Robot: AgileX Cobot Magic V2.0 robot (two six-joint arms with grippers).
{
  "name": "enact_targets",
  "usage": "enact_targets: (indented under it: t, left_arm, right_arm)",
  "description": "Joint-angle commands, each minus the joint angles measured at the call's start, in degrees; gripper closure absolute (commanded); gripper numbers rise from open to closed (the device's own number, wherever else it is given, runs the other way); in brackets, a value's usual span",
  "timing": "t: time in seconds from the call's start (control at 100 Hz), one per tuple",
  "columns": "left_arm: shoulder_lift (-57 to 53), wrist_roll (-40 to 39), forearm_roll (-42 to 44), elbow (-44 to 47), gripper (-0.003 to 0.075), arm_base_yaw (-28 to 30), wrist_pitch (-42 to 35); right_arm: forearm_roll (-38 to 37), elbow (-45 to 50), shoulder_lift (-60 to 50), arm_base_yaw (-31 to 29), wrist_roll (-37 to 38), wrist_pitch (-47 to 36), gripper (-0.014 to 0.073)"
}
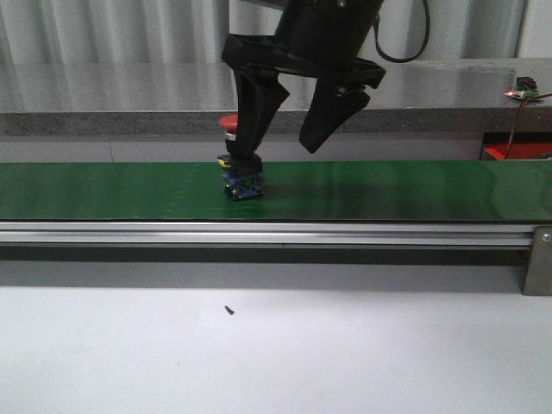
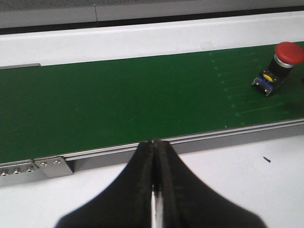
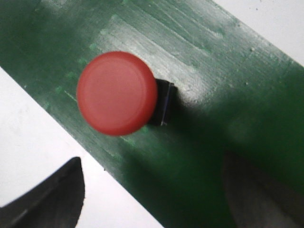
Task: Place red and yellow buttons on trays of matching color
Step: 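Lower the right gripper onto the second red button on the belt and grasp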
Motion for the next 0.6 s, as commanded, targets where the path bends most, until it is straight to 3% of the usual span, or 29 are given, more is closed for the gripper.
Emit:
enact_targets:
  t: [0.0, 0.59]
  left_arm:
    - [-0.56, 0.17, -2.19, -1.47, 0.074, -0.29, -2.69]
    - [-0.56, 0.17, -2.19, -1.47, 0.074, -0.29, -2.69]
  right_arm:
    - [1.28, -2.15, -1.87, -0.06, 0.01, -1.39, 0.0002]
    - [1.38, -2.15, 1.59, -0.06, 0.01, -4.37, 0.0002]
